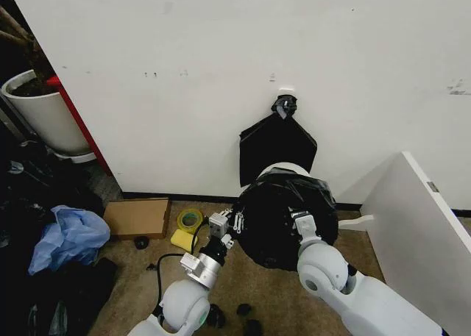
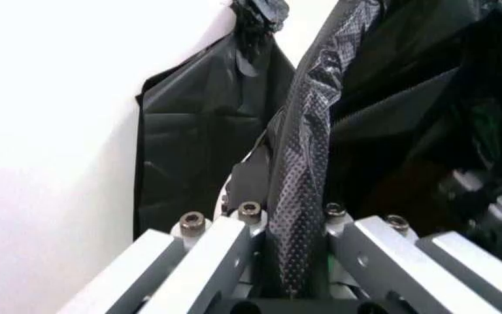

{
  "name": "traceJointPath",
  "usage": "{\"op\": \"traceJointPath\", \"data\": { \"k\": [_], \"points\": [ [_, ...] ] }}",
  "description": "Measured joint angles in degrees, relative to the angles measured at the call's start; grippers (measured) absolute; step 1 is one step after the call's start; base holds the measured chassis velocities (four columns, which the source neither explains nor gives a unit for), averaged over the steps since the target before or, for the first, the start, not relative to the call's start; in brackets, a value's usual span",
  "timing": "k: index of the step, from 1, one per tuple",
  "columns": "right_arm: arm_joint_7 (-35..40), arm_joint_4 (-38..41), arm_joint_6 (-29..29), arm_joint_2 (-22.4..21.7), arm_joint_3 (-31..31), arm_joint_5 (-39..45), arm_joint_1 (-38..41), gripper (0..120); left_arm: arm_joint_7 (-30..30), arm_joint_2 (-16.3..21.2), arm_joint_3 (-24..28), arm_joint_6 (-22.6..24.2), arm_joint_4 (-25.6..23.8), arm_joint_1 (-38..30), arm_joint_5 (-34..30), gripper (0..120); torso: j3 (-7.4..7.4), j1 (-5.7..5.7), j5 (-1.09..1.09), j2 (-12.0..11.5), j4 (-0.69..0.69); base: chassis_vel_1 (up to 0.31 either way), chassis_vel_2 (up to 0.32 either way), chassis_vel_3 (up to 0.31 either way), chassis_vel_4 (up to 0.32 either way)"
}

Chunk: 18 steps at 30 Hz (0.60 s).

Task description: Place the garbage bag over the trash bin.

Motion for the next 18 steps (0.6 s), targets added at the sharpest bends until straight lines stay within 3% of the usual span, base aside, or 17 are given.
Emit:
{"op": "traceJointPath", "data": {
  "k": [11, 12, 18],
  "points": [
    [-3.78, -4.29, 5.17, 0.33, 2.17, -9.47, -0.43, 0, 0.32, 0.35, -0.15, -1.03, 0.20, 0.55, 0.83, 1, 0.00, 0.00, 0.00, 0.00, -0.01, 0.000, 0.000, 0.000, 0.000],
    [-6.96, -4.89, 10.10, 0.52, 2.65, -14.07, -1.40, 0, 0.15, 0.28, -0.12, -1.03, 0.38, 0.54, 0.22, 1, 0.00, 0.00, 0.00, 0.00, -0.01, 0.000, 0.000, 0.000, 0.000],
    [-12.73, -2.94, 19.07, 0.39, 2.68, -20.04, -5.07, 0, -1.44, 0.12, -0.26, 0.64, 0.50, 0.28, -2.15, 1, -0.01, 0.00, 0.00, 0.00, -0.01, 0.000, 0.000, 0.000, 0.000]
  ]
}}
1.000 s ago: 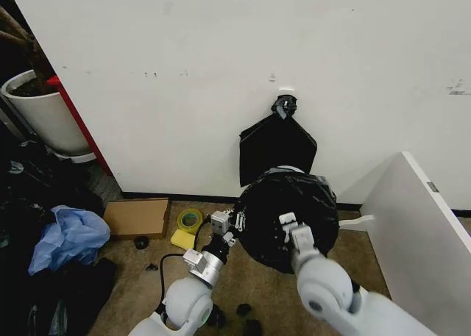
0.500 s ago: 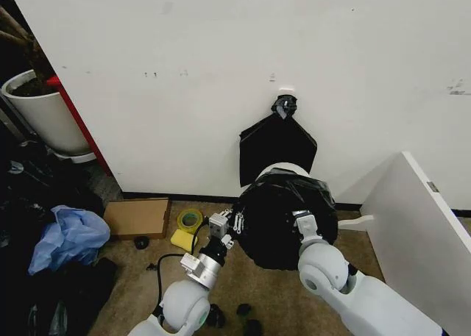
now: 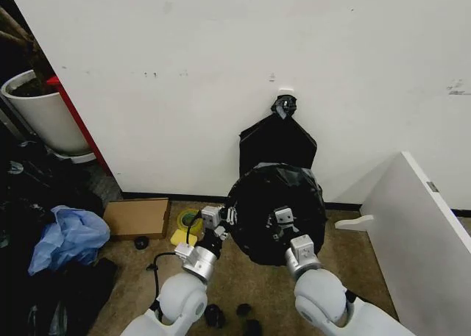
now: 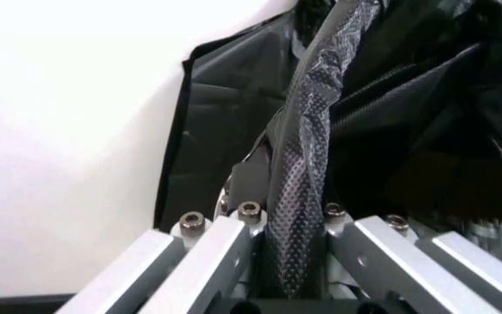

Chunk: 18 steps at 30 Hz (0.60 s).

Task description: Place the garbage bag over the trash bin.

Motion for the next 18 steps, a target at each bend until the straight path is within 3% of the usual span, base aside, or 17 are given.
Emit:
{"op": "traceJointPath", "data": {
  "k": [3, 9, 18],
  "points": [
    [-1.00, 0.98, 2.30, -0.19, -1.15, -1.91, -1.76, 0, -0.84, -0.02, -0.31, 1.94, -0.46, -0.24, -1.58, 1, 0.00, 0.00, 0.00, 0.00, 0.00, 0.000, 0.000, 0.000, 0.000],
    [-7.40, -1.48, 17.57, 2.82, -1.51, -6.53, -1.63, 0, -2.02, 0.56, -2.40, 7.30, -3.69, -0.11, -8.43, 1, 0.00, 0.00, 0.00, 0.00, 0.00, 0.000, 0.000, 0.000, 0.000],
    [-4.82, -6.10, 15.54, 5.13, -0.92, -10.75, 1.77, 0, -2.25, 1.07, -2.76, 8.38, -5.50, 1.13, -9.78, 1, 0.01, 0.00, 0.00, 0.00, 0.01, 0.000, 0.000, 0.000, 0.000]
  ]
}}
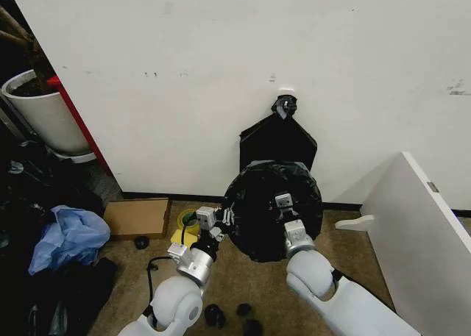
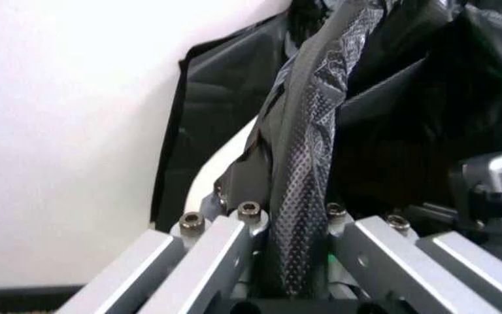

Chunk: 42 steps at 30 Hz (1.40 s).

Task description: Place the garbage bag over the trash bin.

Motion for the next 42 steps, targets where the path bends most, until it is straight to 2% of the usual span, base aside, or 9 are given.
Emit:
{"op": "traceJointPath", "data": {
  "k": [2, 6, 9, 18, 24, 29, 32, 37, 42],
  "points": [
    [1.48, -1.45, -3.45, 0.11, -0.26, -1.46, 1.03, 0, -0.01, 0.15, 0.12, 0.15, -0.42, 0.32, 0.07, 1, 0.00, 0.00, 0.00, 0.00, 0.00, 0.000, 0.000, 0.000, 0.000],
    [5.11, -1.72, -10.66, -0.14, -1.33, 3.12, 2.75, 0, 0.46, 0.27, 0.39, -0.70, -0.42, 0.75, 2.02, 1, 0.00, 0.00, 0.01, 0.01, 0.00, 0.000, 0.000, 0.000, 0.000],
    [5.93, -1.08, -12.34, -0.50, -1.36, 6.01, 3.06, 0, 0.89, 0.12, 0.41, -2.29, 0.43, 0.63, 3.75, 1, 0.00, 0.00, 0.00, 0.01, 0.00, 0.000, 0.000, 0.000, 0.000],
    [6.08, 3.75, -11.66, -2.49, -1.87, 11.31, 0.90, 0, 1.47, -0.83, 0.81, -7.49, 5.61, -2.12, 8.52, 1, 0.00, 0.00, 0.01, 0.01, -0.01, 0.000, 0.000, 0.000, 0.000],
    [12.81, 10.56, -16.98, -2.10, -2.62, 25.80, 0.48, 0, 2.00, -2.36, 3.58, -10.55, 13.10, -5.91, 10.49, 1, 0.00, 0.00, 0.00, 0.01, -0.01, 0.000, 0.000, 0.000, 0.000],
    [14.97, 6.88, -16.78, 0.09, -1.74, 25.71, 2.26, 0, 1.87, -3.49, 4.99, -10.76, 15.12, -6.79, 11.88, 1, 0.00, 0.00, 0.00, 0.01, -0.01, 0.000, 0.000, 0.000, 0.000],
    [16.83, 3.44, -15.21, 3.05, -0.66, 23.19, 2.88, 0, 0.66, -4.12, 6.12, -10.13, 15.58, -6.49, 12.85, 1, 0.00, 0.00, 0.01, 0.01, 0.00, 0.000, 0.000, 0.000, 0.000],
    [16.13, 0.14, -11.95, 6.00, 0.05, 17.65, 2.72, 0, -0.24, -4.71, 6.92, -7.99, 15.28, -5.83, 11.94, 1, 0.00, 0.00, 0.00, 0.01, -0.01, 0.000, 0.000, 0.000, 0.000],
    [15.92, -3.63, -11.93, 7.68, 0.07, 15.53, 3.62, 0, -1.10, -4.72, 7.35, -6.28, 13.31, -5.32, 10.22, 1, 0.00, 0.00, 0.00, 0.01, 0.00, 0.000, 0.000, 0.000, 0.000]
  ]
}}
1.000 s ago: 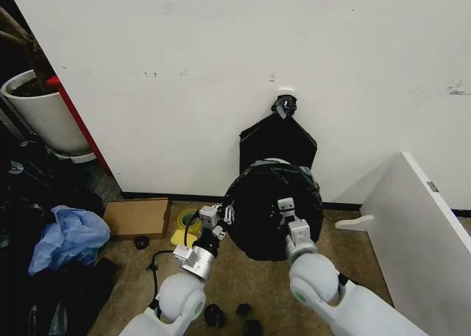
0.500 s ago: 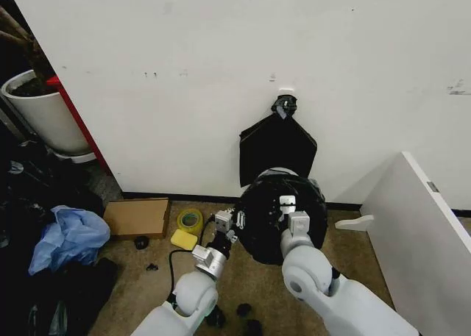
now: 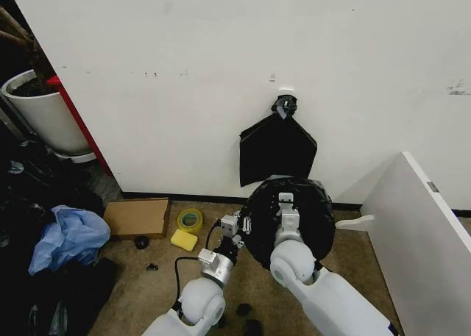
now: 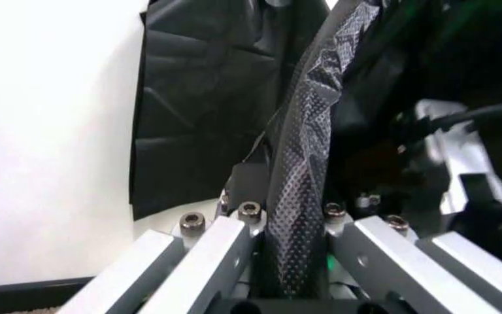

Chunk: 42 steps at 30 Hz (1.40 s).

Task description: Place the garbage bag over the trash bin.

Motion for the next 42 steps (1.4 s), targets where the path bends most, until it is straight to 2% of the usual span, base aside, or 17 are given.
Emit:
{"op": "traceJointPath", "data": {
  "k": [5, 13, 21, 22, 25, 26, 28, 31, 35, 38, 39, 41, 42],
  "points": [
    [-0.31, -5.98, 0.50, 1.16, 0.76, -1.76, 1.40, 0, -0.11, 0.64, -0.37, 0.43, -2.77, 1.35, -0.38, 1, 0.00, 0.00, 0.00, 0.00, 0.00, 0.000, 0.000, 0.000, 0.000],
    [-1.00, -9.32, 0.93, 1.72, 2.64, -2.11, 2.83, 0, 1.22, 2.23, -1.73, 0.05, -4.86, 3.12, 0.12, 1, 0.00, 0.00, 0.00, 0.00, 0.00, 0.000, 0.000, 0.000, 0.000],
    [-4.66, -4.77, 1.78, -0.26, 1.52, -2.00, 0.19, 0, 0.50, 1.84, -2.59, -0.15, -4.98, 2.72, 0.03, 1, 0.00, 0.00, 0.00, 0.00, 0.00, 0.000, 0.000, 0.000, 0.000],
    [-7.84, -2.55, 4.06, -1.33, 0.52, -2.22, -0.98, 0, 0.02, 1.61, -3.02, 0.10, -4.58, 2.14, -0.18, 1, 0.00, 0.00, 0.00, 0.00, 0.00, 0.000, 0.000, 0.000, 0.000],
    [-10.88, -0.58, 6.63, -2.30, -0.43, -3.05, -2.18, 0, -0.38, 1.52, -3.60, 0.75, -4.13, 1.55, -0.30, 1, 0.00, 0.00, 0.00, 0.00, 0.00, 0.000, 0.000, 0.000, 0.000],
    [-17.27, 3.13, 12.65, -3.96, -1.60, -5.24, -4.39, 12, -1.97, 1.71, -4.62, 2.87, -3.87, 0.59, -1.41, 1, 0.00, 0.00, 0.00, 0.00, 0.00, 0.000, 0.000, 0.000, 0.000],
    [-21.40, 6.21, 16.93, -4.90, -1.87, -6.85, -6.12, 21, -2.72, 2.08, -5.89, 4.17, -3.99, 0.30, -2.89, 1, 0.00, 0.00, 0.00, 0.00, 0.00, 0.000, 0.000, 0.000, 0.000],
    [-24.12, 8.93, 19.36, -5.64, -1.68, -7.58, -7.77, 27, -3.24, 2.22, -7.26, 5.15, -4.17, 0.09, -3.83, 1, 0.00, 0.00, 0.00, 0.00, 0.01, 0.000, 0.000, 0.000, 0.000],
    [-28.28, 15.81, 22.41, -7.19, 2.23, -6.22, -14.63, 46, -6.37, 2.89, -10.09, 9.10, -5.15, -0.50, -8.31, 1, 0.00, 0.00, 0.00, 0.00, 0.00, 0.000, 0.000, 0.000, 0.000],
    [-26.17, 20.02, 23.22, -7.81, 4.24, -5.76, -19.84, 57, -9.80, 3.47, -11.18, 13.70, -6.70, -0.93, -12.54, 1, 0.00, 0.00, 0.00, 0.00, 0.00, 0.000, 0.000, 0.000, 0.000],
    [-26.17, 20.02, 23.22, -7.81, 4.24, -5.76, -19.84, 57, -9.80, 3.47, -11.18, 13.70, -6.70, -0.93, -12.54, 1, 0.00, 0.00, 0.00, 0.00, 0.00, 0.000, 0.000, 0.000, 0.000],
    [-18.07, 23.34, 20.64, -7.30, 4.79, -6.13, -24.52, 67, -13.20, 3.72, -12.00, 19.40, -8.51, -1.93, -18.74, 1, -0.01, 0.00, 0.00, 0.00, 0.00, 0.000, 0.000, 0.000, 0.000],
    [-16.37, 24.00, 20.36, -7.05, 4.86, -6.05, -25.89, 71, -13.94, 3.78, -12.23, 20.83, -8.79, -2.30, -20.42, 1, -0.01, -0.01, 0.00, 0.00, -0.01, 0.000, 0.000, 0.000, 0.000]
  ]
}}
